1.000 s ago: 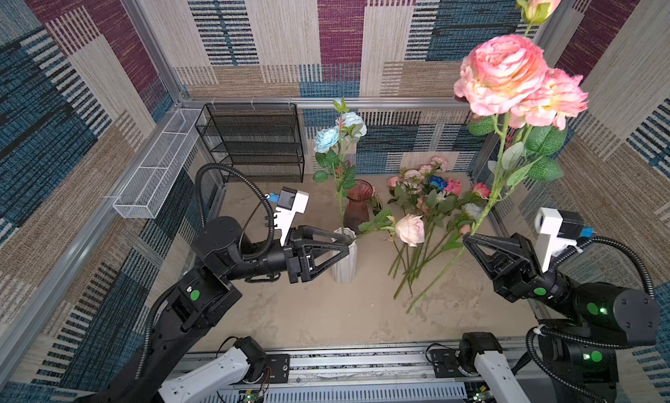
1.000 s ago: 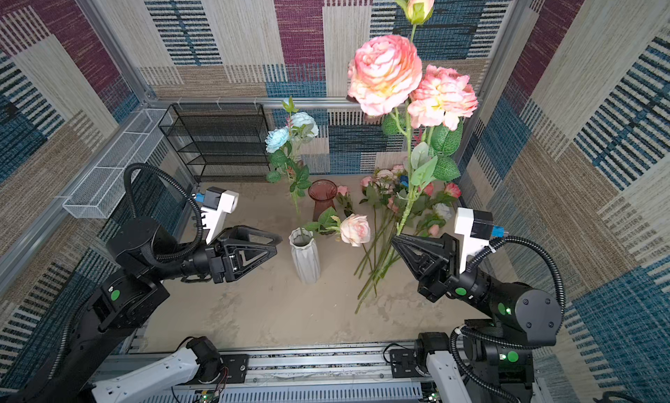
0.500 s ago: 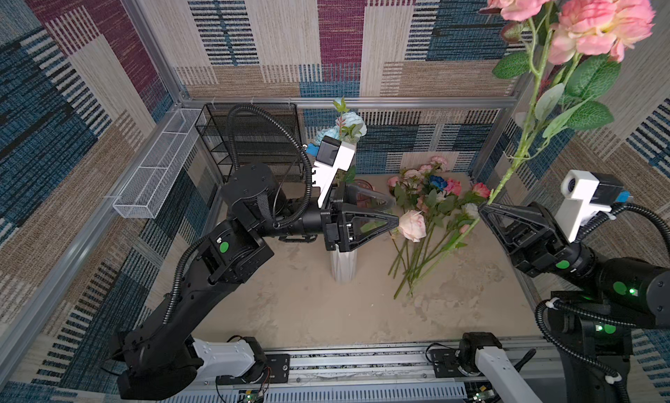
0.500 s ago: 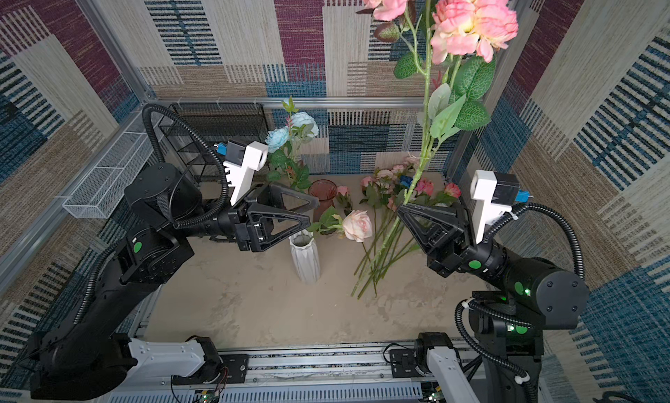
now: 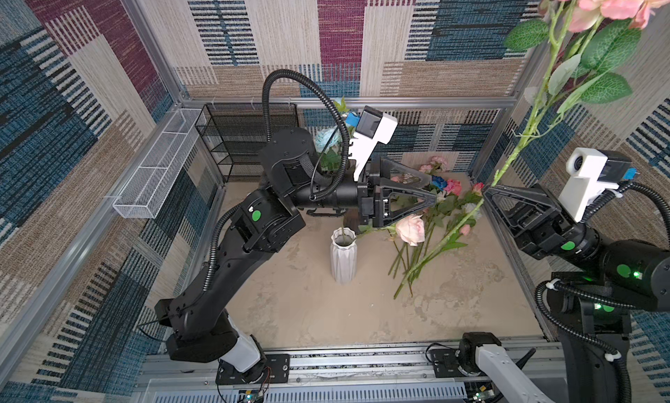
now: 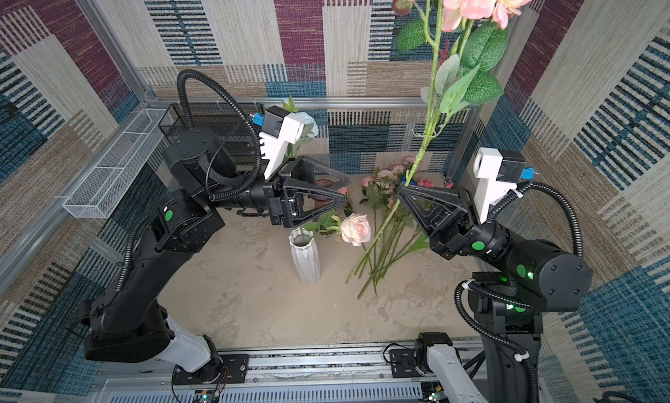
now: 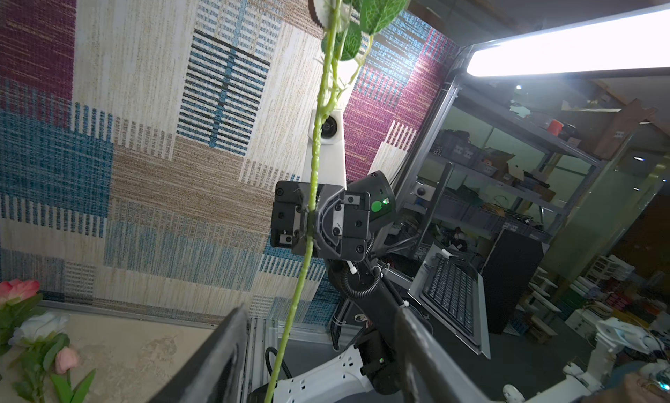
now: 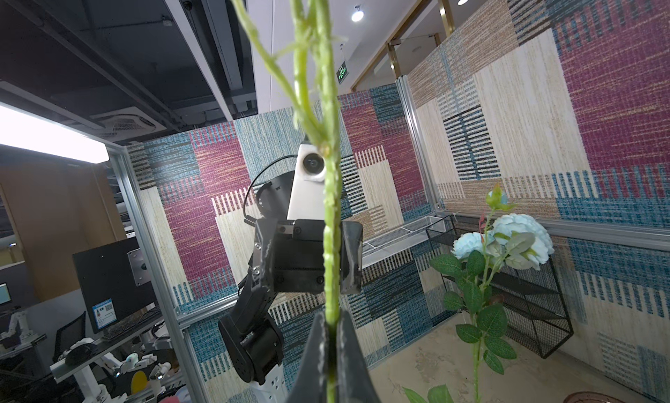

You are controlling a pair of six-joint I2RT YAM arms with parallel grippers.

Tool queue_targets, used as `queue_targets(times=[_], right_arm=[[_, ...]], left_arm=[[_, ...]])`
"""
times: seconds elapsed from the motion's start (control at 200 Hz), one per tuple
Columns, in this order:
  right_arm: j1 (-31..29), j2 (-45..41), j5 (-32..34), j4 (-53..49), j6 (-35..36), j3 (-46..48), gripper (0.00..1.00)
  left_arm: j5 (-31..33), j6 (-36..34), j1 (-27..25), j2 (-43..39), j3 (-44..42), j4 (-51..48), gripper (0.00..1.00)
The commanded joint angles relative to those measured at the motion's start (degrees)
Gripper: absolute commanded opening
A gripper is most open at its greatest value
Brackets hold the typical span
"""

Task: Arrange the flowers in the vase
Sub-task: 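Carry the pink roses toward the white vase while the left gripper rises toward center, then reach the left gripper to the right gripper and grasp the spray stem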

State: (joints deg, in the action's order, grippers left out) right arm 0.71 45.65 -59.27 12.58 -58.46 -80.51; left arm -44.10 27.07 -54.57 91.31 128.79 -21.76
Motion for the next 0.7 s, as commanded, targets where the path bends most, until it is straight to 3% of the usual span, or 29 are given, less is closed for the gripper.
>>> queue_targets(times=[0.0,0.11,0.22,0.541,0.696], right_arm=[[0.0,0.4,-0.2,1.7,-0.9,-1.3,0.00],[0.0,0.7,0.1,1.7,-0.8,-1.3,0.00],[0.0,0.4,0.3,1.3,-0.4,-0.7,0.00],[0.0,-0.1,1.0,1.3,0.3,1.5,0.00],[0.0,-0.2,1.3,1.1,0.4,2.0,0.00]], left_arm=[[-1.6,-5.3,-2.3,4.2,6.5,-8.7,0.66],[2.8,-10.8,-5.1,9.0,13.7,-19.6,0.64],[6.0,-12.9,-5.9,9.3,13.0,-21.2,0.57],[3.6,-13.5,-7.9,13.3,17.2,-21.2,0.51],[2.4,-13.6,-8.7,15.4,19.4,-21.2,0.37]])
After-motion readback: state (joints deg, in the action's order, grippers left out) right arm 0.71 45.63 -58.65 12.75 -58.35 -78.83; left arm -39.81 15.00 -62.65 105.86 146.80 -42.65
